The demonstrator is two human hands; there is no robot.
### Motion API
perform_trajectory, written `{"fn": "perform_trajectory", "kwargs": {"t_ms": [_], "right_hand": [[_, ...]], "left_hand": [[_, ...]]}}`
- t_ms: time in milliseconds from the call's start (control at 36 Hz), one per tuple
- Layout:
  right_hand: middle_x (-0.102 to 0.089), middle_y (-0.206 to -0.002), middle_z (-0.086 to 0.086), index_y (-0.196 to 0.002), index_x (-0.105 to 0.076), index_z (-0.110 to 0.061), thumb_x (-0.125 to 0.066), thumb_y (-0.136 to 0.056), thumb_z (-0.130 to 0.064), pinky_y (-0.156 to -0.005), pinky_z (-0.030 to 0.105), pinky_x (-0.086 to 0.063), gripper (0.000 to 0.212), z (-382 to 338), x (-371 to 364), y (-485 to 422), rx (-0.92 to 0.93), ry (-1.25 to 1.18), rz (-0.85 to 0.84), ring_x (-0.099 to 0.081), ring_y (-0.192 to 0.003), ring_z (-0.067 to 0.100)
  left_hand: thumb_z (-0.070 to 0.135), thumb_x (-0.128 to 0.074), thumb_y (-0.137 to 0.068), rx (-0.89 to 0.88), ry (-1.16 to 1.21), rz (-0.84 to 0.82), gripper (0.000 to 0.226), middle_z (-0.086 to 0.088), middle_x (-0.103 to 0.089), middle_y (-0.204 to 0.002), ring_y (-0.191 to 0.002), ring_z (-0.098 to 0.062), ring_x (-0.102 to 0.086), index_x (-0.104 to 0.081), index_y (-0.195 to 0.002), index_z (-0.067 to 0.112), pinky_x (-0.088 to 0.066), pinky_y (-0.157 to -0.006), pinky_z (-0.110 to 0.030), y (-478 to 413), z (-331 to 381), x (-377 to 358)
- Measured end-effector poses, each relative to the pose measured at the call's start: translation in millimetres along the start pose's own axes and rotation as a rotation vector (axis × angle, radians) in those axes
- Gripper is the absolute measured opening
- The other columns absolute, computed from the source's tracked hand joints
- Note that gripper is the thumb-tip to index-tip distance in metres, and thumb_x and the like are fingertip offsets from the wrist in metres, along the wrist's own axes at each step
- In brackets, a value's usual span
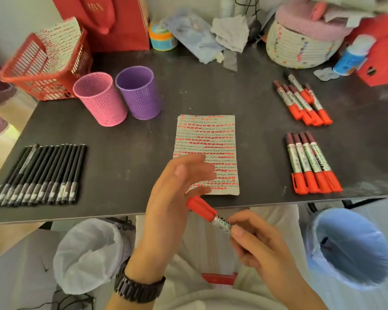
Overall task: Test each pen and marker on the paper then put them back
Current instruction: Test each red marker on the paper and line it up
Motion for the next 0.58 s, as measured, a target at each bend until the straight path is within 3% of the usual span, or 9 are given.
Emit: {"fn": "perform_trajectory", "kwargs": {"t_ms": [83, 139, 194, 278, 417, 583], "right_hand": [[-0.055, -0.058, -0.002, -0.084, -0.071, -0.033, -0.066, -0.081, -0.04, -0.047, 0.015, -0.032, 0.01, -5, -11, -4, -0.021, 0.001, 0.033, -0.046, -0.052, 0.005], [-0.052, -0.056, -0.003, -0.083, -0.071, -0.032, -0.066, -0.087, -0.038, -0.046, 0.014, -0.032, 0.009, -9, -16, -6, -0.029, -0.021, 0.066, -0.043, -0.051, 0.005], [-0.05, -0.055, -0.004, -0.085, -0.07, -0.032, -0.067, -0.09, -0.041, -0.047, 0.012, -0.033, 0.011, -15, -17, -6, 0.001, -0.012, 0.115, -0.042, -0.051, 0.006], [-0.046, -0.054, -0.003, -0.092, -0.068, -0.036, -0.061, -0.081, -0.044, -0.05, 0.015, -0.032, 0.015, -22, -16, -4, 0.071, 0.069, 0.181, -0.039, -0.052, 0.009], [-0.047, -0.05, -0.006, -0.087, -0.067, -0.036, -0.059, -0.078, -0.054, -0.05, 0.013, -0.03, 0.022, -31, -13, 6, 0.174, 0.206, 0.327, -0.038, -0.048, 0.004], [-0.054, -0.051, -0.004, -0.08, -0.067, -0.035, -0.063, -0.078, -0.047, -0.05, 0.009, -0.032, 0.013, -47, -14, 12, 0.246, 0.217, 0.412, -0.041, -0.047, 0.001]], "left_hand": [[0.044, -0.064, -0.084, 0.077, 0.304, 0.026, 0.032, -0.003, -0.056, -0.065, -0.061, -0.023, -0.058, -0.062, -0.073, 0.014, -0.051, -0.061, -0.03, -12, 2, -12], [0.041, -0.054, -0.089, 0.11, 0.448, 0.049, 0.04, 0.004, -0.034, -0.049, -0.041, -0.013, -0.032, -0.046, -0.058, 0.018, -0.03, -0.042, -0.025, -19, -1, -18], [0.038, -0.052, -0.091, 0.127, 0.519, 0.1, 0.045, 0.007, -0.023, -0.046, -0.037, -0.008, -0.018, -0.036, -0.053, 0.02, -0.017, -0.037, -0.023, -25, -5, -21], [0.039, -0.053, -0.089, 0.165, 0.568, 0.183, 0.05, 0.008, -0.019, -0.043, -0.035, -0.007, -0.014, -0.032, -0.049, 0.021, -0.013, -0.035, -0.021, -29, -14, -24], [0.04, -0.052, -0.089, 0.217, 0.637, 0.214, 0.053, 0.009, -0.017, -0.042, -0.032, -0.006, -0.015, -0.029, -0.045, 0.022, -0.015, -0.032, -0.016, -30, -22, -34], [0.038, -0.053, -0.088, 0.224, 0.646, 0.182, 0.054, 0.009, -0.018, -0.04, -0.032, -0.006, -0.012, -0.029, -0.043, 0.023, -0.015, -0.03, -0.014, -33, -14, -48]]}}
Point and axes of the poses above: each hand's wrist, its own y-axis away from the middle knuckle, its own x-axis out of the back of the hand, z = x × y, the point moved 4 cm from there along -y, towards the middle knuckle
